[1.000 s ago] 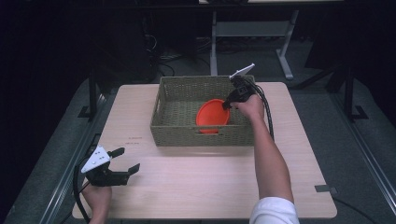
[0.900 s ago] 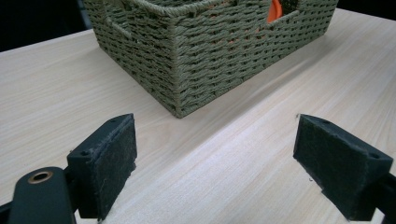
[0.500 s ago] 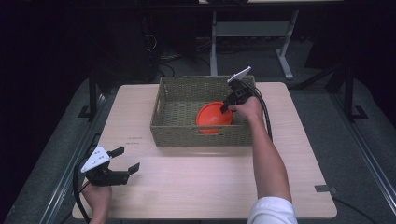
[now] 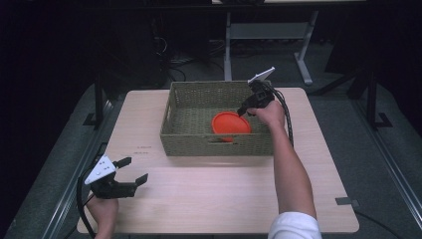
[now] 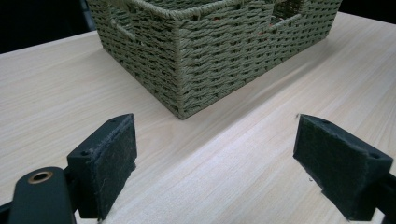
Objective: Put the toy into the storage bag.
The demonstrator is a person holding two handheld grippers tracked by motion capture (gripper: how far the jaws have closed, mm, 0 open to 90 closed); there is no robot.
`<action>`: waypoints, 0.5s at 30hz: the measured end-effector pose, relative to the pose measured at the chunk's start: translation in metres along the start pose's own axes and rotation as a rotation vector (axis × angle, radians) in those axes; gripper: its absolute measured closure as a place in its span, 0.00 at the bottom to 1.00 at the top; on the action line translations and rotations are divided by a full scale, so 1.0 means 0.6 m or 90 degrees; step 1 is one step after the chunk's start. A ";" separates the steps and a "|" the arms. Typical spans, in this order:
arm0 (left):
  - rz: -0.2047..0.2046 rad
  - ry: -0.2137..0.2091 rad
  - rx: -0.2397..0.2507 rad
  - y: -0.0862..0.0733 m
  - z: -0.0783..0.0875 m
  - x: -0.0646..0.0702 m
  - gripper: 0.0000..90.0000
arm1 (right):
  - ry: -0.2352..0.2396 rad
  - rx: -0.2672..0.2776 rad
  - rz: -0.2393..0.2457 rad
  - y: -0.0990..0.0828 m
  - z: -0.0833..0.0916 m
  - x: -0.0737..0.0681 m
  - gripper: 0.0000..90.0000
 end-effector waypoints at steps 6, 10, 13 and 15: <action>0.001 0.001 0.000 0.000 0.000 -0.001 0.14 | 0.015 0.013 0.005 -0.005 0.014 -0.002 0.49; 0.002 -0.001 -0.001 0.000 -0.002 0.001 0.14 | 0.031 0.019 0.009 -0.010 0.020 -0.002 0.46; -0.002 0.001 0.001 0.001 0.000 0.001 0.14 | 0.039 0.021 0.011 -0.016 0.024 -0.002 0.45; -0.001 0.000 0.000 0.001 0.000 0.002 0.14 | 0.038 0.016 0.008 -0.019 0.025 -0.002 0.44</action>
Point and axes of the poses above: each handheld gripper's, and its own axes: z roughly backward along the jaws, y roughly out of its top, x roughly to its right, the point moved 9 cm from there along -z, roughly forward along the jaws, and after that the axes turned 15 degrees about -z, right-handed, at the moved point
